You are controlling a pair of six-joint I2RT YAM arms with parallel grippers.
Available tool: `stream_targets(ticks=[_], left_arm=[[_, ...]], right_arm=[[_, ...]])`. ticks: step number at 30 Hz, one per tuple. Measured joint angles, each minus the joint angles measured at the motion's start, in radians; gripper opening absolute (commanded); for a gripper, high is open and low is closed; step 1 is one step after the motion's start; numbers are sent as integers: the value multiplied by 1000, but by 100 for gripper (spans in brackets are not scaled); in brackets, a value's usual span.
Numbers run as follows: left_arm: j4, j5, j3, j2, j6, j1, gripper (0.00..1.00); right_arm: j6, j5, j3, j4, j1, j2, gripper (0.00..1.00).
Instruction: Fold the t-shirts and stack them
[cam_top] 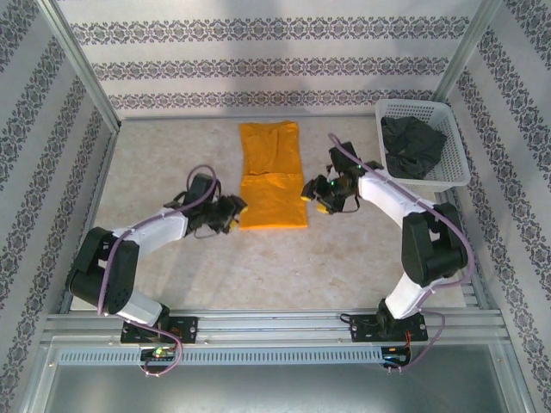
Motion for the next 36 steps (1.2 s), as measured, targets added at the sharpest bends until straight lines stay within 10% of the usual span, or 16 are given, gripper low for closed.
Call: stream_targets(ticks=[13,20,36], left_arm=[[120,43,-42,146,-190,-31,32],[151,47,19,222,-190,-34,0],[203,5,-227,-65,-133,-100,0]], right_arm=[[153,-21,-168,206,58,97,41],[176,-27,-93,232,51,164,2],[188,-2,-296,183,148,-138,0]])
